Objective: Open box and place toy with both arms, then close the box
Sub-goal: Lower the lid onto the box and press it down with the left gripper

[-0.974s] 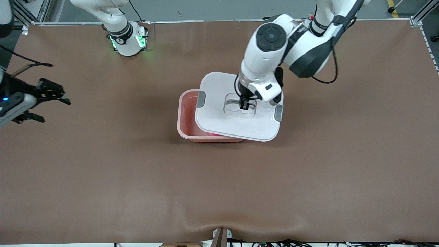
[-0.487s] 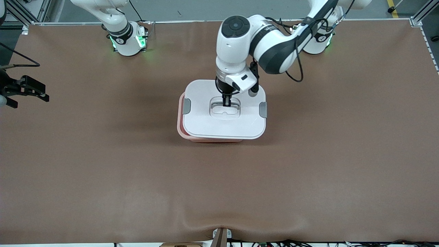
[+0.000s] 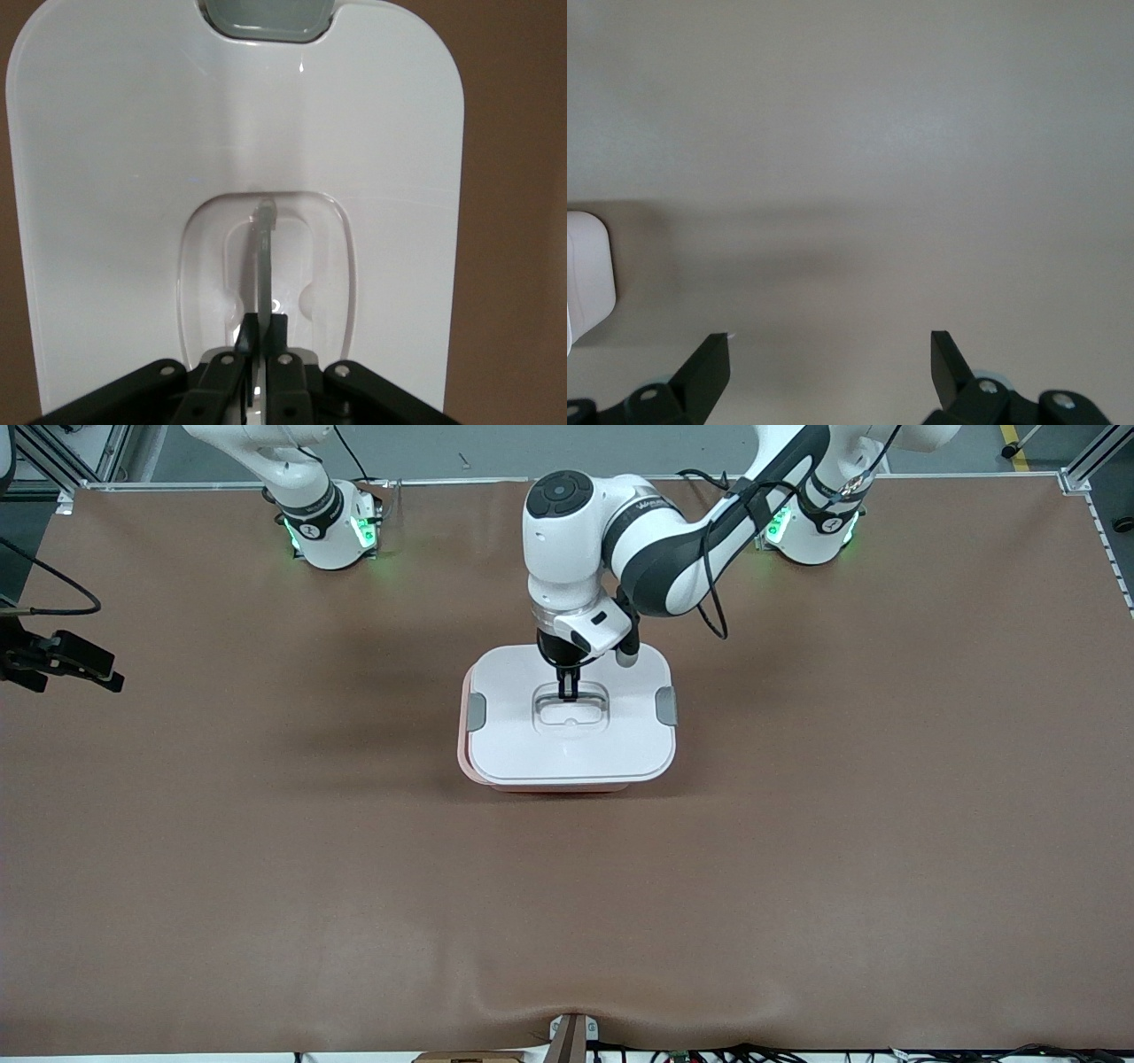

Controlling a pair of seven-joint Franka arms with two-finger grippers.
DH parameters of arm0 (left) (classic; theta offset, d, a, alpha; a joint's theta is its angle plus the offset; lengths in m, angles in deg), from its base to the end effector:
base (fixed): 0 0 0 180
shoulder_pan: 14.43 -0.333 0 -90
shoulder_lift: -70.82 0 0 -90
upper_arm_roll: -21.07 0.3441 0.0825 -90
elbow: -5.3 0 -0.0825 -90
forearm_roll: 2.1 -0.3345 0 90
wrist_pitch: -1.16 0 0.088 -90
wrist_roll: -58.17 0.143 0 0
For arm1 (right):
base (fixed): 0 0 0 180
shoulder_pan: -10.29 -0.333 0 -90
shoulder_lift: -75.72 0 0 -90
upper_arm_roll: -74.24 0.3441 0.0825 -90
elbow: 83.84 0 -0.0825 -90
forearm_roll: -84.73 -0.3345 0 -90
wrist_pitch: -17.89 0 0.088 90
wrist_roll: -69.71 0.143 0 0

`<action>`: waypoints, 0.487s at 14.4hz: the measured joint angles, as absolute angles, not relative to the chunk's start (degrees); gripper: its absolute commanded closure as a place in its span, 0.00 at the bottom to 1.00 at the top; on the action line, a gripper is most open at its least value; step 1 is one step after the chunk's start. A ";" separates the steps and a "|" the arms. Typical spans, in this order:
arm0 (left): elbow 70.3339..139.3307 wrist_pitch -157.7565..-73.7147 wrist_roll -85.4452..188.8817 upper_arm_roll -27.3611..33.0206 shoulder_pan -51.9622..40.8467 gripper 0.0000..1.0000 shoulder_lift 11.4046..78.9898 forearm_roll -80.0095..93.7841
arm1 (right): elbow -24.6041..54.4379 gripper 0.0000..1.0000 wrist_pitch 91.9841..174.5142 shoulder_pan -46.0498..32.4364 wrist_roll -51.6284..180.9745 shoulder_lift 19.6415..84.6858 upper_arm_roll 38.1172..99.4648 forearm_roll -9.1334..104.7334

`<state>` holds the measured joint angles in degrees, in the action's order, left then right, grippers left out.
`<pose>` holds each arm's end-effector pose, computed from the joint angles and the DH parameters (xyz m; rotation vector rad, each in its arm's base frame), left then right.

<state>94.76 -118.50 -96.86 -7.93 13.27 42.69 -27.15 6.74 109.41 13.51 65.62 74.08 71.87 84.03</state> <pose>0.4344 -0.5032 0.4083 2.1038 2.1241 0.1906 0.5137 -0.0482 0.6000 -3.1293 0.0416 0.0176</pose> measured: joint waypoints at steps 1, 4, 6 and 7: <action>94.30 -118.89 -97.49 -7.90 13.63 1.00 42.33 -27.63 | 6.75 0.00 109.40 13.53 65.74 74.08 71.78 84.03; 93.50 -119.51 -98.96 -7.78 14.52 1.00 41.31 -30.79 | 6.75 0.00 109.40 13.54 65.79 74.15 71.67 84.03; 93.39 -119.72 -98.96 -7.76 14.96 1.00 40.70 -31.40 | 6.75 0.00 109.40 13.54 65.79 74.32 71.70 84.03; 93.38 -119.77 -98.98 -7.74 15.27 1.00 40.44 -31.53 | 6.74 0.00 109.33 13.54 65.80 74.44 71.72 84.01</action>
<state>93.38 -119.77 -98.98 -7.74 15.27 40.44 -31.53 6.74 109.33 13.54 65.80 74.44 71.72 84.01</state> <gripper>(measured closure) 0.930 0.000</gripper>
